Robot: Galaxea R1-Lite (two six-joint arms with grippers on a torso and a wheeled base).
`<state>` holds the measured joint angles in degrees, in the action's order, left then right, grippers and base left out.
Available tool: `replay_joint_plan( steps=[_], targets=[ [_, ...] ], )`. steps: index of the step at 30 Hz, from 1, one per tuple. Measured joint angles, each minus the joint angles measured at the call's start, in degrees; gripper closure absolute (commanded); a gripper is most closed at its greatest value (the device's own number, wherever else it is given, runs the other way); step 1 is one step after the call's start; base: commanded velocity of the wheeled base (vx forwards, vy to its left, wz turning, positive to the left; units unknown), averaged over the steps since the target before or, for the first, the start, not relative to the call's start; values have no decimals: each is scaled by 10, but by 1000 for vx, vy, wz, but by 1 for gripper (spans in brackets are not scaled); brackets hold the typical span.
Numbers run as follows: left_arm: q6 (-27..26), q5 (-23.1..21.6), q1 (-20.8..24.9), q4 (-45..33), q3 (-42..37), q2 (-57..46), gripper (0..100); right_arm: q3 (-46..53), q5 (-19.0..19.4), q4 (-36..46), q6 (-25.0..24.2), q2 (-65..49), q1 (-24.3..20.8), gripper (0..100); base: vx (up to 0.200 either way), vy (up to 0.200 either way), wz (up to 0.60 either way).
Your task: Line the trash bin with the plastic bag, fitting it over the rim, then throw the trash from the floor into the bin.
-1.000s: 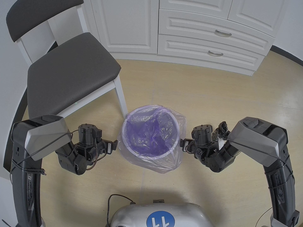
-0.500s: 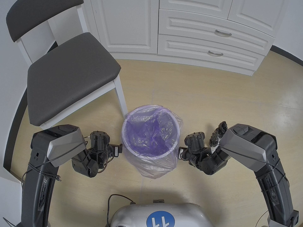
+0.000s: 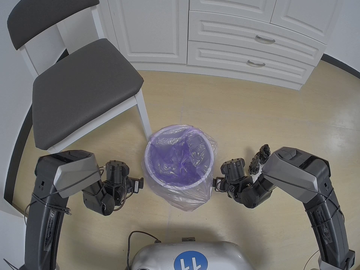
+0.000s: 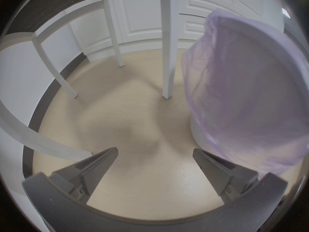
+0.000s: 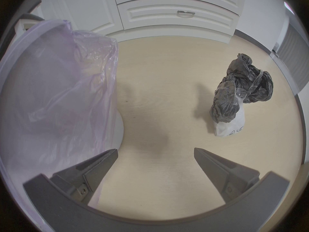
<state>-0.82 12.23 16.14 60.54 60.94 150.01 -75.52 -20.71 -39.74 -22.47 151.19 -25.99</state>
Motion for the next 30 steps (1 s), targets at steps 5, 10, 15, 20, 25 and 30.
replay_joint_plan(
  steps=[5, 10, 15, 20, 25, 30],
  targets=[
    [-44, -50, -8, 9, -103, -90, 0, 42, 2, -14, 32, -21, 0, 0, 0, 0, 0],
    [-84, -75, -9, 5, -166, -189, 0, 87, 3, -42, 74, -46, 1, 0, 0, 0, 0],
    [-103, -85, 16, -78, -171, -283, 0, 136, 4, -89, 117, -73, 1, 0, 0, 0, 0],
    [-107, -71, 43, -156, -99, -320, 0, 163, 4, -108, 139, -92, 2, 0, 0, 0, 0],
    [-113, -23, 71, -207, 9, -299, 0, 185, 2, -119, 162, -109, 3, 0, 0, 0, 0],
    [-137, 5, 100, -238, 89, -245, 0, 218, 1, -144, 192, -130, 4, 0, 0, 0, 0]
  ],
)
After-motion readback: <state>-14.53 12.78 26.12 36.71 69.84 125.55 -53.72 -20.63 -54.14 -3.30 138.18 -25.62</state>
